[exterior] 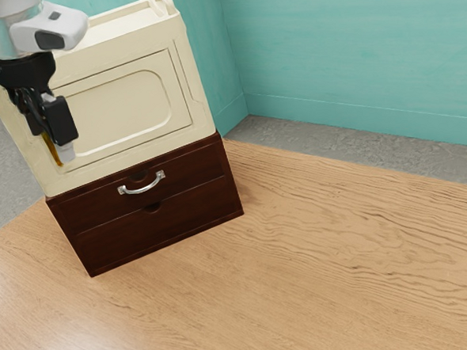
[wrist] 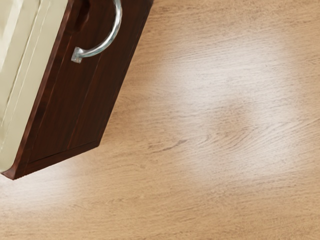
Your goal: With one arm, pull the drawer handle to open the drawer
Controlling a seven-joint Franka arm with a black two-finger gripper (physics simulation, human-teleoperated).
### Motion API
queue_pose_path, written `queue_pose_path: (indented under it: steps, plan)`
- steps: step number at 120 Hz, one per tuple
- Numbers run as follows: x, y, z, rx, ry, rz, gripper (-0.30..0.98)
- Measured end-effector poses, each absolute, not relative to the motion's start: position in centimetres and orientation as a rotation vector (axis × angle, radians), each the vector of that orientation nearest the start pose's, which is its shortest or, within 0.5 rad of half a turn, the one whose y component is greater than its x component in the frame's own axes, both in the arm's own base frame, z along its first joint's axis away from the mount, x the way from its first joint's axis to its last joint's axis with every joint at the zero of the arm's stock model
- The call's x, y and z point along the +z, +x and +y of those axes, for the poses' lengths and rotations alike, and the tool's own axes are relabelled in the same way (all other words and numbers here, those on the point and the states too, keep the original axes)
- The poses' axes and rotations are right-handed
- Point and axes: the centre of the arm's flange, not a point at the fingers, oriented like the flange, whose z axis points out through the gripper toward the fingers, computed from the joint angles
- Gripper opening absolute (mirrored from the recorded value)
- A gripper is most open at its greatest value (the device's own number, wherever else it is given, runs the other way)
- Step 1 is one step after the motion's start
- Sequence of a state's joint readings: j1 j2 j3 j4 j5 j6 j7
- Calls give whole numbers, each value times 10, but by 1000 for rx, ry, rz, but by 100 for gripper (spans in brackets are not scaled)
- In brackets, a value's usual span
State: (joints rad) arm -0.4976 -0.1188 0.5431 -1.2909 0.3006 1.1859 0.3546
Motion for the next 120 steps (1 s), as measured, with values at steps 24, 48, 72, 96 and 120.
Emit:
queue_pose_path:
  steps: [24,48,72,96,120]
  plan:
    - [783,461,88,-55,-2873,458,69]
    - [778,482,71,-109,-2845,680,69]
    - [738,521,61,-74,-2794,824,69]
    - [696,545,66,-63,-2750,918,69]
    - [670,554,76,-107,-2715,1006,69]
